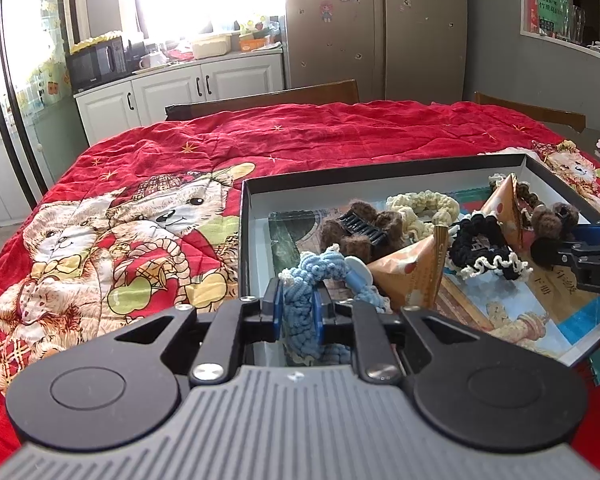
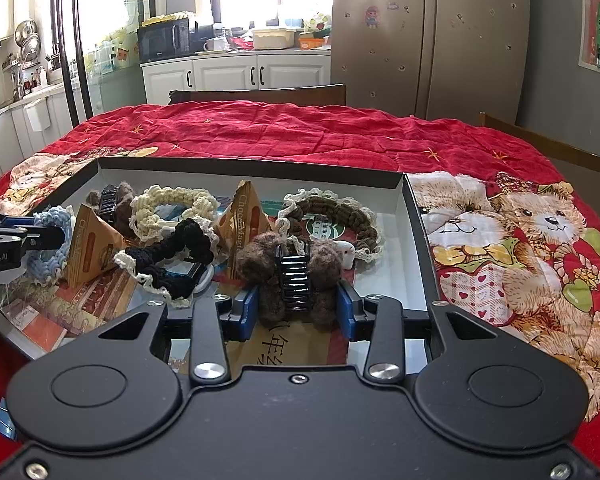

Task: Organize objects
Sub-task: 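Lower both tools into the box and open them to release the clip and scrunchie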

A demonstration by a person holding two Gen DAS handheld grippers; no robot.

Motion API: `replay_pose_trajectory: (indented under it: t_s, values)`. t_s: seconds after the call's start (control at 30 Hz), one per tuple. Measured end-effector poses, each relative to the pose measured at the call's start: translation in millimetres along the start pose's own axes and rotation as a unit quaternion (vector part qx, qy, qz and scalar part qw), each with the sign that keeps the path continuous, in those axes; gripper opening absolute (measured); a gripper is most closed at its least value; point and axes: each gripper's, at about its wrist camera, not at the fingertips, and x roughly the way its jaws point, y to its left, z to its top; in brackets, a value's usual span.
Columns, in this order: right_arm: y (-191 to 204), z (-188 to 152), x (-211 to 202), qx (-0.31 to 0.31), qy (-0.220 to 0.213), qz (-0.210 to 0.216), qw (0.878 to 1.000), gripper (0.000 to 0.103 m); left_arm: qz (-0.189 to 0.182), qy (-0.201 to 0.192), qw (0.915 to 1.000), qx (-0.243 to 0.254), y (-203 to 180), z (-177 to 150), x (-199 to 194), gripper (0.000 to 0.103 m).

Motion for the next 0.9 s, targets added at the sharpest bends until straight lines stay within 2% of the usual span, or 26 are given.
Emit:
replay_pose_trajectory:
  t_s: [0.13, 0.27, 0.4, 0.47, 0.9]
  values:
    - [0.3, -0.1, -0.1, -0.001, 0.000, 0.000, 1.000, 0.039, 0.000, -0.001, 1.0000, 0.000, 0.4, 0.2, -0.5, 0.030]
    - [0.2, -1.2, -0.3, -0.006, -0.001, 0.001, 1.000, 0.041, -0.003, -0.001, 1.0000, -0.001, 0.4, 0.6, -0.8, 0.040]
    - [-0.1, -0.9, -0.9, -0.006, -0.002, 0.000, 1.000, 0.042, -0.004, -0.006, 1.0000, 0.003, -2.0, 0.7, -3.3, 0.045]
    - [-0.4, -1.0, -1.4, -0.004, -0.003, 0.001, 1.000, 0.043, 0.003, -0.011, 0.9999, 0.005, -2.5, 0.7, -5.3, 0.054]
    - [-1.7, 0.9, -7.9, -0.001, -0.007, 0.000, 1.000, 0.048, -0.004, -0.025, 0.9997, -0.001, -1.6, 6.2, -18.1, 0.061]
